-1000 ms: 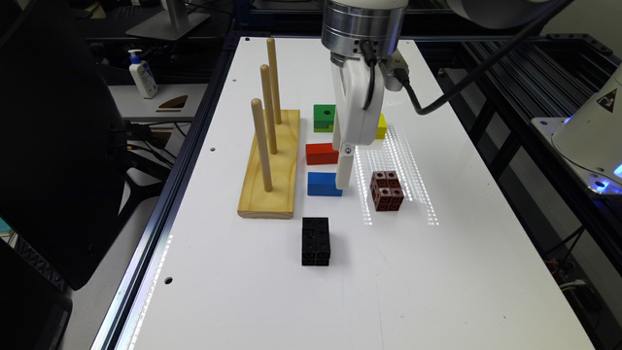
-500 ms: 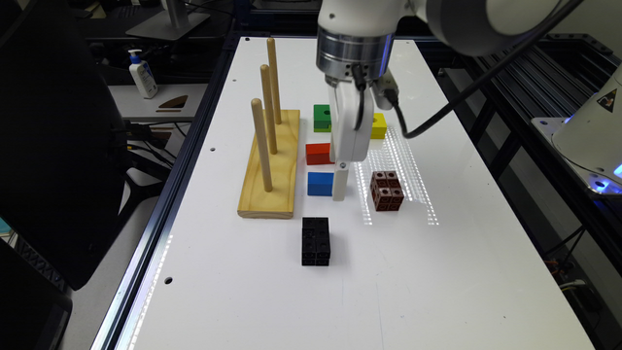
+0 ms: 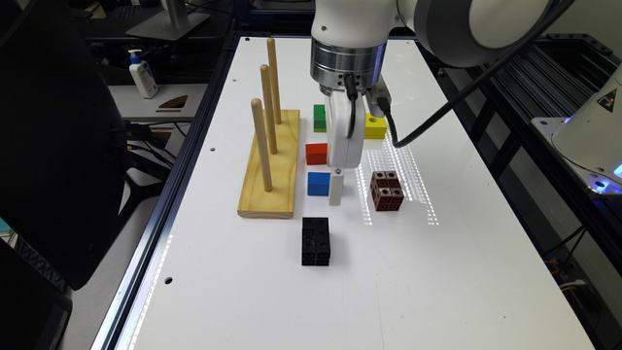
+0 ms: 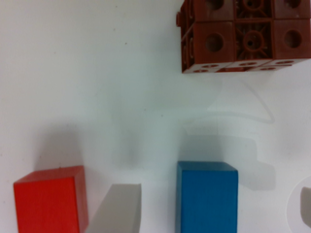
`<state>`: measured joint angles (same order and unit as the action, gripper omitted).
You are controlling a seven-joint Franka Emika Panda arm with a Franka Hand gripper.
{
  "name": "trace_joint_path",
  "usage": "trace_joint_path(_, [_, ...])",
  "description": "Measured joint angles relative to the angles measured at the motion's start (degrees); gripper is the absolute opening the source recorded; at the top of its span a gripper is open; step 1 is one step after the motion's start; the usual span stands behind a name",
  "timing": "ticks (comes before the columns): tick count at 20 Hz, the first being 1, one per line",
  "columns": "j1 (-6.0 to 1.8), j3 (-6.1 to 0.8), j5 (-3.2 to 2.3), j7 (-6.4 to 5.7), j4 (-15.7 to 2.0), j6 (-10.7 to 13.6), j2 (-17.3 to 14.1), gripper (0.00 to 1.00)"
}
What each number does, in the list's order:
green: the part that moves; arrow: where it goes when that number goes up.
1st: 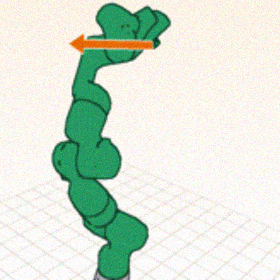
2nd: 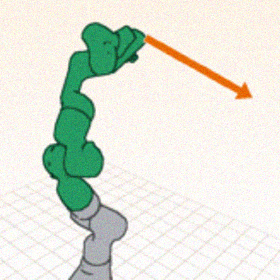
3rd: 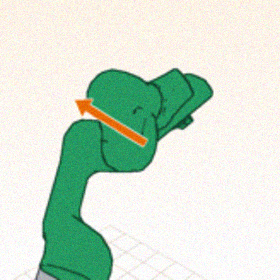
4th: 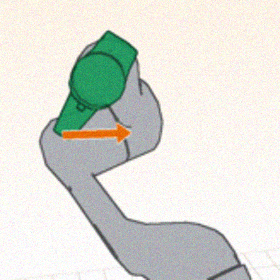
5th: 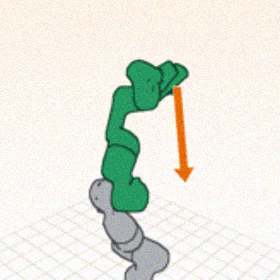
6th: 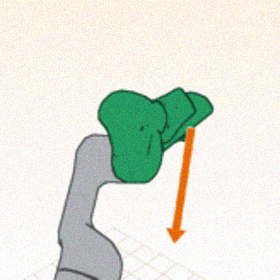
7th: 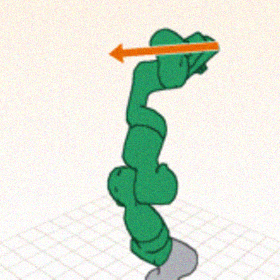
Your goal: Pick up narrow blue stick.
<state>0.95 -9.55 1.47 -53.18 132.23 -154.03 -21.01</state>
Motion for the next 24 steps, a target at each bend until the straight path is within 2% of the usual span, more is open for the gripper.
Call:
trace_joint_path(5, [0.00,0.17,-0.28,0.00,-0.38,-1.96,-2.04,1.00])
trace_joint_path(9, [0.01,0.29,-0.48,0.00,-1.44,-1.98,-2.83,1.00])
trace_joint_path(17, [0.01,0.34,-0.64,0.00,-1.60,-2.03,-3.12,1.00])
trace_joint_path(18, [0.00,0.33,-0.66,0.01,-1.59,-2.03,-3.12,0.00])
trace_joint_path(24, [0.00,0.33,-0.66,0.01,-1.59,-2.03,-3.12,0.00])
